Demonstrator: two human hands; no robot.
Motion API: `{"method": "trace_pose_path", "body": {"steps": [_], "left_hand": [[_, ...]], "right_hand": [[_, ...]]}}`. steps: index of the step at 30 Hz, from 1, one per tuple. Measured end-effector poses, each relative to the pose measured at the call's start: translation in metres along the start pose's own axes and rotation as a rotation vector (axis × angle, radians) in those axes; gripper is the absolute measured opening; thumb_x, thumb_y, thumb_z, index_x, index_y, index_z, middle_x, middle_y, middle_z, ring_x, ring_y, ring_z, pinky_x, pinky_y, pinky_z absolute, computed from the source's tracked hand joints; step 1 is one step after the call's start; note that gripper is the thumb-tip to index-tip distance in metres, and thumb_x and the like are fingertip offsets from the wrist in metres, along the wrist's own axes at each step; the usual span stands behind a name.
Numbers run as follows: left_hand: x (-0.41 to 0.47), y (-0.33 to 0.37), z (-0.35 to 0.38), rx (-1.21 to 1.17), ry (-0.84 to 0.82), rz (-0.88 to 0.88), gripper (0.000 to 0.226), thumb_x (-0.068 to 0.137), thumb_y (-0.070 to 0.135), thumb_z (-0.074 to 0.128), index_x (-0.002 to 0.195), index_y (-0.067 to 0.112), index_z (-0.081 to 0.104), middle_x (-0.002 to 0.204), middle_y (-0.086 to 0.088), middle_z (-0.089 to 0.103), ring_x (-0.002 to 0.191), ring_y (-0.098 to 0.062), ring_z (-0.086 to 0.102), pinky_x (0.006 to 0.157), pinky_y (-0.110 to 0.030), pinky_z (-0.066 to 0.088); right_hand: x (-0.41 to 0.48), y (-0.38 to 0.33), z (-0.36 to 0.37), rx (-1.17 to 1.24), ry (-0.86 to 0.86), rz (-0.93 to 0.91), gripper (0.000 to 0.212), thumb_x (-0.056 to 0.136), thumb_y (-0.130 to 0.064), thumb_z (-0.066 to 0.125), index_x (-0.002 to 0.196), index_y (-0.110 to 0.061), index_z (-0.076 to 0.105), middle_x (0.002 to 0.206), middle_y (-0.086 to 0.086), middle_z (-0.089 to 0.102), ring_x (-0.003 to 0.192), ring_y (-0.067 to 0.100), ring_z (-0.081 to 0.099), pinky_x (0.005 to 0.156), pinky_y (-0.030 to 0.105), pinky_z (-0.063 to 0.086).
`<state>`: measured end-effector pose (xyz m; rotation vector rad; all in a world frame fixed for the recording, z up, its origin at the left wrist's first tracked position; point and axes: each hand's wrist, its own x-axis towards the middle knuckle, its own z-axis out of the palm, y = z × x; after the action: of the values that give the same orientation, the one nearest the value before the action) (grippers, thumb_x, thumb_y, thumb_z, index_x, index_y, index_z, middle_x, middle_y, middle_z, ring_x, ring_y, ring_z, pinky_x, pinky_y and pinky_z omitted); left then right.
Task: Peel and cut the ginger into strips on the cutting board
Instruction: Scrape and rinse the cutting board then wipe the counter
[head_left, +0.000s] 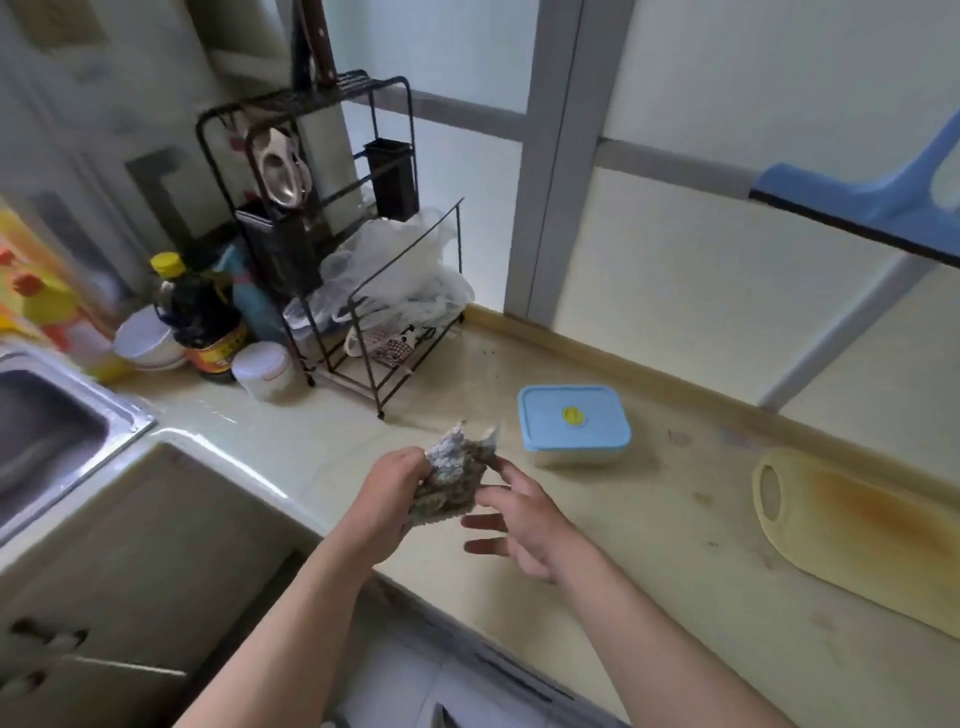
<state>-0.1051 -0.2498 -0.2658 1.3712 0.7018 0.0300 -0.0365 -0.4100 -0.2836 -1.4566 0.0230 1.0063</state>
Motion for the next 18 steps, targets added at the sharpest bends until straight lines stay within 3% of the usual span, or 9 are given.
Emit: {"method": "trace_pose_path", "body": {"steps": [4, 8, 11, 15, 18], "left_hand": [[-0.026, 0.020, -0.042, -0.023, 0.125, 0.119, 0.024, 0.075, 0.024, 0.062, 0.093, 0.010, 0.060, 0.093, -0.018, 0.065, 0.083, -0.031, 0.063, 0.071, -0.045, 0.053], [-0.044, 0.023, -0.110, 0.038, 0.259, 0.229, 0.026, 0.090, 0.011, 0.070, 0.111, 0.023, 0.061, 0.105, -0.010, 0.067, 0.086, -0.023, 0.069, 0.063, -0.034, 0.058], [-0.060, 0.016, -0.175, -0.008, 0.416, 0.255, 0.028, 0.087, 0.010, 0.074, 0.110, 0.021, 0.065, 0.102, -0.010, 0.071, 0.083, -0.015, 0.069, 0.070, -0.032, 0.060], [-0.092, -0.009, -0.273, -0.071, 0.684, 0.226, 0.025, 0.071, 0.027, 0.075, 0.095, 0.033, 0.075, 0.097, -0.001, 0.076, 0.092, -0.020, 0.072, 0.081, -0.035, 0.059], [-0.114, -0.034, -0.345, -0.111, 0.868, 0.198, 0.022, 0.083, 0.007, 0.072, 0.095, 0.025, 0.074, 0.087, 0.007, 0.074, 0.081, -0.009, 0.068, 0.078, -0.024, 0.055]], "right_hand": [[0.012, -0.024, 0.063, -0.041, -0.162, -0.063, 0.031, 0.100, 0.004, 0.050, 0.125, -0.009, 0.064, 0.098, 0.017, 0.076, 0.081, 0.032, 0.074, 0.067, 0.040, 0.060], [0.036, -0.034, 0.143, -0.195, -0.191, -0.115, 0.026, 0.098, 0.004, 0.056, 0.118, -0.008, 0.067, 0.087, 0.012, 0.074, 0.067, 0.022, 0.070, 0.058, 0.034, 0.060], [0.054, -0.032, 0.216, -0.285, -0.265, -0.112, 0.025, 0.095, 0.000, 0.063, 0.119, -0.006, 0.068, 0.086, 0.009, 0.072, 0.061, 0.013, 0.069, 0.055, 0.032, 0.057], [0.069, -0.012, 0.325, -0.319, -0.419, -0.052, 0.020, 0.096, 0.001, 0.062, 0.112, -0.009, 0.071, 0.092, 0.013, 0.076, 0.071, 0.021, 0.072, 0.063, 0.035, 0.059], [0.074, 0.013, 0.406, -0.272, -0.563, 0.042, 0.018, 0.098, 0.002, 0.061, 0.112, -0.005, 0.070, 0.094, 0.013, 0.077, 0.077, 0.022, 0.073, 0.060, 0.029, 0.061]]}}
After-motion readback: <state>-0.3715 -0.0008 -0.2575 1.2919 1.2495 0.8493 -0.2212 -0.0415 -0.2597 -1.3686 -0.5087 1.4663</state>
